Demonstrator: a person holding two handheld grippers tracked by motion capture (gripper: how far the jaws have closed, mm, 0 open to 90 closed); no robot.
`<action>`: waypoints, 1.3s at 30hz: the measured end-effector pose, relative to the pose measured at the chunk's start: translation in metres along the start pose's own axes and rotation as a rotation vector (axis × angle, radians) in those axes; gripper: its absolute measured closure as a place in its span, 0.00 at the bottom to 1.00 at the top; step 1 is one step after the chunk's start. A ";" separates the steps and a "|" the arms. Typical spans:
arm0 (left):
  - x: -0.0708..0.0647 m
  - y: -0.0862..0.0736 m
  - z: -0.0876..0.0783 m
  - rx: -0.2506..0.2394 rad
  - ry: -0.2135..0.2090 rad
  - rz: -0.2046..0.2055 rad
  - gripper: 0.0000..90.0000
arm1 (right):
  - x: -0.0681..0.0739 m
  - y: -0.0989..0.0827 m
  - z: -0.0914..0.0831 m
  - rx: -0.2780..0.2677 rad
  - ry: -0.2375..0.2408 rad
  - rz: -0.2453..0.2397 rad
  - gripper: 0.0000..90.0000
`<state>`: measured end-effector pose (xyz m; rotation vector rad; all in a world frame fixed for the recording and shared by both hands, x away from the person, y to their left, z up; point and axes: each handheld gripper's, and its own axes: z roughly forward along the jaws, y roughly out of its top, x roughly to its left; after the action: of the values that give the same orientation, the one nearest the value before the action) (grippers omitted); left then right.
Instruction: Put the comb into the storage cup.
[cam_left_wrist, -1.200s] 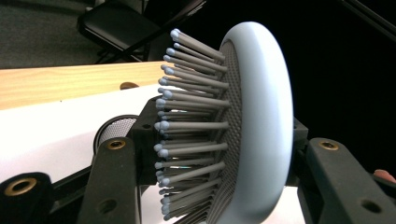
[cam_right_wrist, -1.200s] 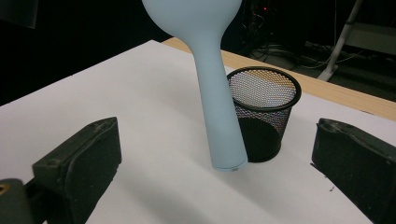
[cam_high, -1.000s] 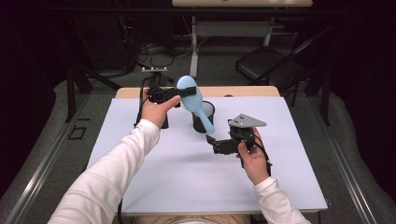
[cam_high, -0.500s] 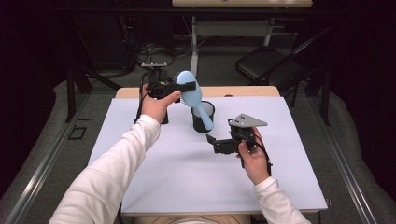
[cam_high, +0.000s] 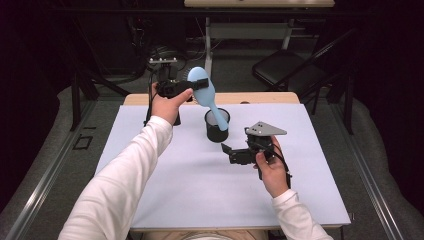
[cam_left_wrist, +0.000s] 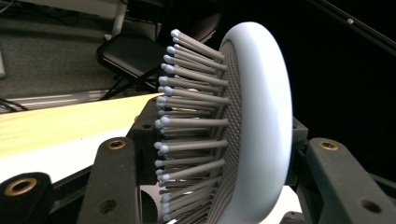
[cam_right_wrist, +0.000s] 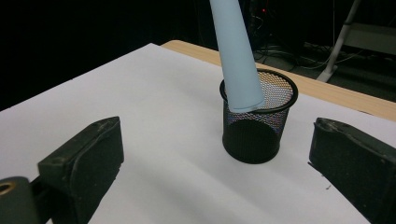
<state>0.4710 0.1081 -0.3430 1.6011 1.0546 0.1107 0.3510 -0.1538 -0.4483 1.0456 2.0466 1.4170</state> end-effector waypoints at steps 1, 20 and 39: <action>0.000 0.001 0.000 -0.004 0.004 0.000 0.55 | 0.000 0.000 0.000 0.000 0.000 0.000 0.03; 0.012 0.006 0.001 -0.037 0.065 -0.011 0.55 | 0.002 -0.001 0.001 0.010 0.002 -0.006 0.03; 0.019 0.005 0.010 -0.072 0.109 0.002 0.55 | 0.001 -0.001 0.001 0.007 -0.003 -0.007 0.04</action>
<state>0.4906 0.1134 -0.3506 1.5451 1.1201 0.2373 0.3511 -0.1525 -0.4493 1.0417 2.0530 1.4044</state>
